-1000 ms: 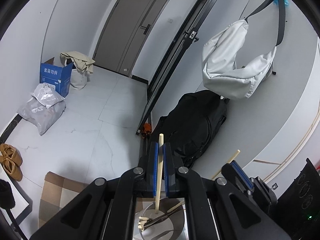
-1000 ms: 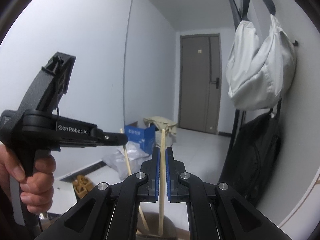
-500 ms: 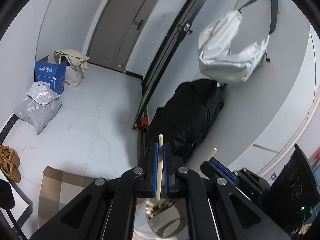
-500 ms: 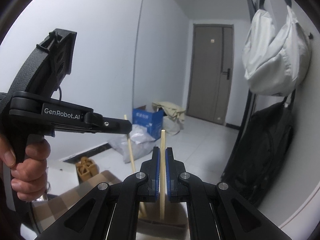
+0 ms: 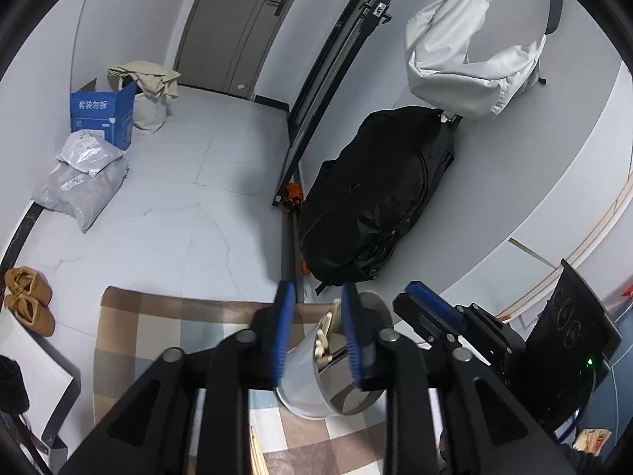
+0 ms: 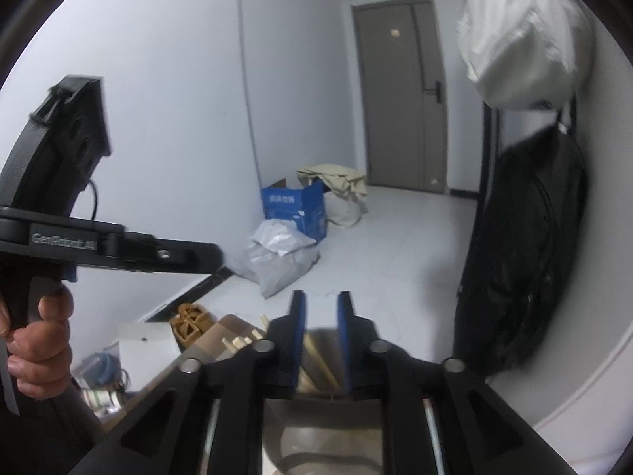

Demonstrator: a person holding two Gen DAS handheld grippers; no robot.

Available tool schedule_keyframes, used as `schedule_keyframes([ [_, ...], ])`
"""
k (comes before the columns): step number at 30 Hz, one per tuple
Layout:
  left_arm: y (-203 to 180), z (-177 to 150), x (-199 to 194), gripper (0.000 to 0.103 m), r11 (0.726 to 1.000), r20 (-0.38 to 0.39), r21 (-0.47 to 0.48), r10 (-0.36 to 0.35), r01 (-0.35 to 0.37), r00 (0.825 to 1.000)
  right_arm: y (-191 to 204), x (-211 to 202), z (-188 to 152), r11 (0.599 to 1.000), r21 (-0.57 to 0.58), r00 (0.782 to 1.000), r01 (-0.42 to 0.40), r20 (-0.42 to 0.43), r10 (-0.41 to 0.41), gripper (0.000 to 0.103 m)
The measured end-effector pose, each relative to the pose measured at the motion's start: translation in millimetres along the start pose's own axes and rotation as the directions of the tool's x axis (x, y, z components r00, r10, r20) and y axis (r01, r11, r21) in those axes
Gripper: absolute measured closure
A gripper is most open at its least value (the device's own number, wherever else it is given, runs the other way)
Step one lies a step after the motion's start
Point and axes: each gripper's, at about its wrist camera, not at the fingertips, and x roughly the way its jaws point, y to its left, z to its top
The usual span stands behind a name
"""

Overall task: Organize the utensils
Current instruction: 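Open both tools to drop the chopsticks into the holder, then move both open tools back toward the chopsticks on the rug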

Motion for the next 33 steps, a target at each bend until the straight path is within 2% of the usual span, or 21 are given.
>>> schedule_keyframes([
  [3, 3.9, -4.1, -8.8, 0.063, 0.999, 0.022, -0.008, 0.031, -0.031, 0.999, -2.4, -10.9, -1.0, 0.999, 0.046, 1.000, 0.012, 0.014, -0.013, 0.081],
  [5, 1.9, -6.9, -20.2, 0.058, 0.998, 0.051, -0.003, 0.065, -0.065, 0.997, -0.9, -19.5, -0.2, 0.998, 0.060, 0.999, 0.020, 0.028, -0.022, 0.074],
  [7, 0.4, -9.8, -28.8, 0.053, 0.995, 0.076, 0.008, 0.095, -0.096, 0.993, 1.0, -31.9, 0.1, 0.997, 0.077, 0.998, 0.027, 0.056, -0.031, 0.060],
  [10, -4.0, -13.9, -41.8, 0.044, 0.992, 0.115, 0.023, 0.122, -0.126, 0.986, 5.3, -47.3, -0.8, 0.995, 0.099, 0.996, 0.027, 0.085, -0.036, 0.054],
  [14, -9.4, -21.1, -57.2, 0.039, 0.987, 0.149, 0.026, 0.155, -0.161, 0.977, 17.2, -64.7, -3.0, 0.992, 0.124, 0.993, 0.023, 0.110, -0.037, 0.050],
  [16, -12.0, -24.7, -63.5, 0.030, 0.984, 0.161, 0.027, 0.170, -0.176, 0.972, 24.7, -75.1, -6.0, 0.992, 0.125, 0.991, 0.017, 0.129, -0.034, 0.046],
  [21, -18.7, -35.4, -77.8, 0.024, 0.979, 0.193, 0.042, 0.188, -0.199, 0.963, 39.4, -94.3, -12.5, 0.993, 0.120, 0.985, 0.018, 0.166, -0.038, 0.035],
  [24, -20.3, -42.7, -85.3, 0.017, 0.975, 0.212, 0.046, 0.204, -0.218, 0.956, 46.2, -105.3, -17.6, 0.991, 0.135, 0.982, 0.013, 0.187, -0.038, 0.028],
  [29, -22.4, -58.5, -95.3, 0.015, 0.968, 0.241, 0.054, 0.224, -0.243, 0.944, 57.6, -119.9, -29.1, 0.989, 0.148, 0.978, 0.013, 0.204, -0.043, 0.020],
  [33, -25.7, -71.8, -102.2, 0.005, 0.962, 0.271, 0.069, 0.236, -0.264, 0.933, 67.2, -128.5, -39.9, 0.990, 0.144, 0.977, 0.015, 0.208, -0.045, 0.013],
])
